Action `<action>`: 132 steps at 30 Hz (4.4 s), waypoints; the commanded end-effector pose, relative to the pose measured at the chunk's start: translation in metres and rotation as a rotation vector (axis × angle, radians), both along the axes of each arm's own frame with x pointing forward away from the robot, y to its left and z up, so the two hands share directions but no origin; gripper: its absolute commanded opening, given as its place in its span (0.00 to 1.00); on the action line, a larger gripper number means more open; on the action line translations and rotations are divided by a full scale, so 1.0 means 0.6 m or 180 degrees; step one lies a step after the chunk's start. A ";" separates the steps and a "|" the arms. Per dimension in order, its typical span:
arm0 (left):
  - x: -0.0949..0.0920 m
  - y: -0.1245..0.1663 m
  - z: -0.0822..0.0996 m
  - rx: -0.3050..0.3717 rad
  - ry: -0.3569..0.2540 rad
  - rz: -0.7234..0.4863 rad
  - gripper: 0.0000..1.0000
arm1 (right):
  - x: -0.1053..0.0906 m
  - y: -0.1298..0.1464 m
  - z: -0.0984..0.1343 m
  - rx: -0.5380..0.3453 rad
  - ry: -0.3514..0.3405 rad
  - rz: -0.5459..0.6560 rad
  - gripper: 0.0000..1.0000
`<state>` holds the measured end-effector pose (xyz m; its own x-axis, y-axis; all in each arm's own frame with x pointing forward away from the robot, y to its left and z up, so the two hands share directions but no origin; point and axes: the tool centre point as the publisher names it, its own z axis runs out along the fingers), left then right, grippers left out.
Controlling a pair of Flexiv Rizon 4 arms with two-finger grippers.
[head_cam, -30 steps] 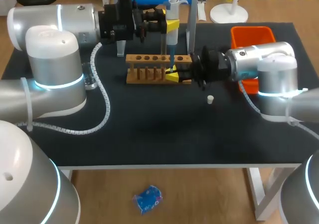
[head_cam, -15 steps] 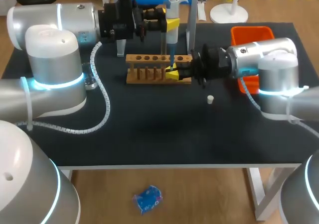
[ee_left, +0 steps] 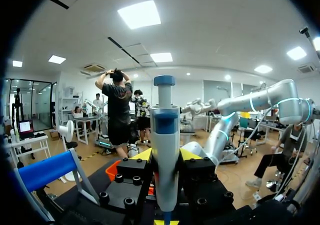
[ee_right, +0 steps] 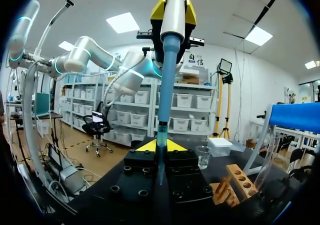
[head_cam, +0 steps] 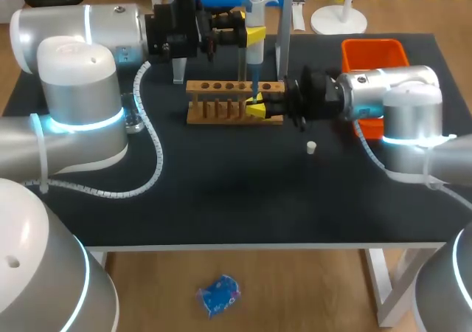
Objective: Invert the test tube, pick up the pipette, mount the tip to pipette, aspirate from beaker and dispense into the tube, eject the tip, return the pipette, and cap with the stopper.
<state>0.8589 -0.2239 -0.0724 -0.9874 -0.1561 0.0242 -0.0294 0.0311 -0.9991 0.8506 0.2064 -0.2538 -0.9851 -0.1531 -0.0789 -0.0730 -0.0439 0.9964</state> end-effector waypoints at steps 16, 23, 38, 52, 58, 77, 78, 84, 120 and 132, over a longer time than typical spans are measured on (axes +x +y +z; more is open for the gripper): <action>-0.001 0.000 -0.012 0.0000 0.0002 0.0011 0.00 | 0.001 0.003 0.023 -0.0064 -0.0090 -0.0037 0.00; -0.001 0.000 -0.012 0.0000 0.0002 0.0011 0.00 | -0.003 0.005 0.025 -0.0065 -0.0055 -0.0114 0.00; -0.001 0.000 -0.012 0.0000 0.0002 0.0011 0.00 | -0.003 0.003 0.030 -0.0082 0.0018 -0.0446 0.00; -0.001 0.000 -0.012 0.0000 0.0002 0.0011 0.00 | -0.006 -0.001 0.028 -0.0093 0.0127 -0.0753 0.00; -0.001 0.000 -0.012 0.0000 0.0002 0.0011 0.00 | -0.005 -0.002 0.028 -0.0073 0.0154 -0.0757 0.00; -0.001 0.000 -0.012 0.0000 0.0002 0.0011 0.00 | -0.014 -0.022 0.011 -0.0368 0.0515 -0.0233 1.00; -0.001 0.000 -0.012 0.0000 0.0002 0.0011 0.00 | -0.016 -0.023 0.011 -0.0384 0.0503 -0.0168 1.00; -0.001 0.000 -0.012 0.0000 0.0002 0.0011 0.00 | -0.027 -0.033 0.012 -0.0374 0.0421 0.0188 1.00; -0.024 0.191 0.016 0.0062 -0.0197 0.0627 0.00 | -0.043 -0.070 0.008 -0.0638 0.0344 0.0237 1.00; -0.024 0.191 0.016 0.0062 -0.0197 0.0627 0.00 | -0.043 -0.070 0.008 -0.0638 0.0344 0.0237 1.00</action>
